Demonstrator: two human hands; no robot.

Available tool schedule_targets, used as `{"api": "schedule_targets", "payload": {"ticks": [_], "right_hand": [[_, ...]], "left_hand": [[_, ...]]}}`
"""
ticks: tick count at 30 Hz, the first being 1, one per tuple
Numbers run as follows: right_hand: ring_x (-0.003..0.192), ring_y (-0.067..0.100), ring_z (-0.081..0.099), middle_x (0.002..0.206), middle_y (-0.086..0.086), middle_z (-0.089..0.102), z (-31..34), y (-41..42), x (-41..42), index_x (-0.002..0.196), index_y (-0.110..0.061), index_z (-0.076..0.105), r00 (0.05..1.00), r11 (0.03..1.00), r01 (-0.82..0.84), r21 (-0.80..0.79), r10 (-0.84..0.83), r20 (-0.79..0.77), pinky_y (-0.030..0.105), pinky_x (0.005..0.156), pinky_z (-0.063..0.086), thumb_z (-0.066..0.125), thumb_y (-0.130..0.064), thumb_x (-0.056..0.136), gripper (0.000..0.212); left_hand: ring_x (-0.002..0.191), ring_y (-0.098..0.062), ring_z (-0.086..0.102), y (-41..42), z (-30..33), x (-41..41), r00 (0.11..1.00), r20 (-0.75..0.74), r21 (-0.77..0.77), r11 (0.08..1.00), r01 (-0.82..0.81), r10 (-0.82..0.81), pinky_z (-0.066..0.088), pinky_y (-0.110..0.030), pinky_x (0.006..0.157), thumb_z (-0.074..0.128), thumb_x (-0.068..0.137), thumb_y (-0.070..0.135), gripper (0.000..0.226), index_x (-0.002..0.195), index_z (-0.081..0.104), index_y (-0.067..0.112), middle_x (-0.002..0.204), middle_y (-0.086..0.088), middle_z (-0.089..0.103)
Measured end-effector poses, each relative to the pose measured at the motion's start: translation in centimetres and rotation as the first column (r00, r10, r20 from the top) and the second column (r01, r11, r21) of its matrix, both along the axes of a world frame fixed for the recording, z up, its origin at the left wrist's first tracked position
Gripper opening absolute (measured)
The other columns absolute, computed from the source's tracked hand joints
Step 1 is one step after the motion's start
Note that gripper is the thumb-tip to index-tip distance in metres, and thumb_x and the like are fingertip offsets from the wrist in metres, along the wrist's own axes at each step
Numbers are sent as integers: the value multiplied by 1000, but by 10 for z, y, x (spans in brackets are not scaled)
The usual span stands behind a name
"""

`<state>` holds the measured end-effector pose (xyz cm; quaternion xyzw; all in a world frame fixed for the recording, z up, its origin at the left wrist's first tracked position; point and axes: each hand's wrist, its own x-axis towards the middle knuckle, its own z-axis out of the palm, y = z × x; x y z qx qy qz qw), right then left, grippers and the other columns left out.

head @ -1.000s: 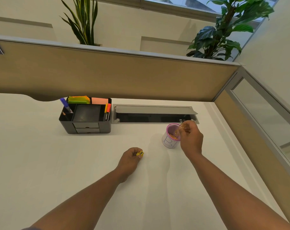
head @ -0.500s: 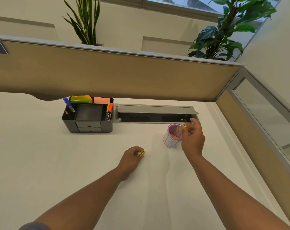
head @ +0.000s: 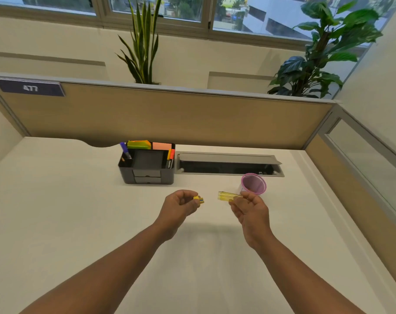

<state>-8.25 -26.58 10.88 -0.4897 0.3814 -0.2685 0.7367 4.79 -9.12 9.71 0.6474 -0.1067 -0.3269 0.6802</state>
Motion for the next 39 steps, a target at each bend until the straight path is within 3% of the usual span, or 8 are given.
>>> {"api": "schedule_targets", "payload": {"ticks": [6, 13, 19, 31, 39], "right_hand": [[96, 28, 76, 105, 8, 77, 6, 53, -4, 113, -13, 70, 979, 978, -201, 57, 197, 56, 31, 82, 61, 70, -6, 93, 21], [97, 29, 75, 106, 9, 76, 11, 85, -1, 112, -13, 71, 961, 960, -273, 68, 269, 55, 33, 84, 61, 71, -7, 92, 20], [97, 32, 75, 105, 12, 77, 10, 92, -2, 112, -8, 71, 949, 944, -310, 111, 302, 87, 33, 82, 61, 71, -3, 92, 21], [100, 31, 73, 101, 7, 79, 10, 89, -7, 108, -12, 73, 920, 917, -391, -74, 391, -14, 34, 84, 61, 75, 1, 87, 25], [91, 26, 75, 96, 7, 80, 15, 87, -7, 101, -13, 75, 907, 896, -420, -146, 413, -77, 25, 73, 59, 77, 2, 85, 22]], "left_hand": [[102, -27, 75, 40, 24, -19, 993, 66, -26, 995, -101, 103, 60, -37, 94, 71, 94, 9, 18, 104, 78, 22, 103, -6, 81], [110, -25, 72, 66, 29, -35, 980, 125, 24, 987, -161, 156, 56, -45, 104, 68, 95, 9, 25, 118, 75, 17, 116, -5, 77], [110, -24, 72, 75, 33, -37, 982, 117, 34, 987, -155, 150, 56, -44, 105, 67, 96, 8, 25, 114, 76, 23, 117, -6, 77], [104, -28, 74, 80, 35, -39, 988, 58, 4, 990, -142, 141, 59, -40, 99, 71, 93, 7, 19, 106, 77, 19, 109, -12, 78], [102, -30, 75, 80, 34, -35, 990, 34, 17, 990, -138, 137, 61, -38, 95, 71, 92, 2, 18, 105, 78, 12, 105, -12, 79]]}}
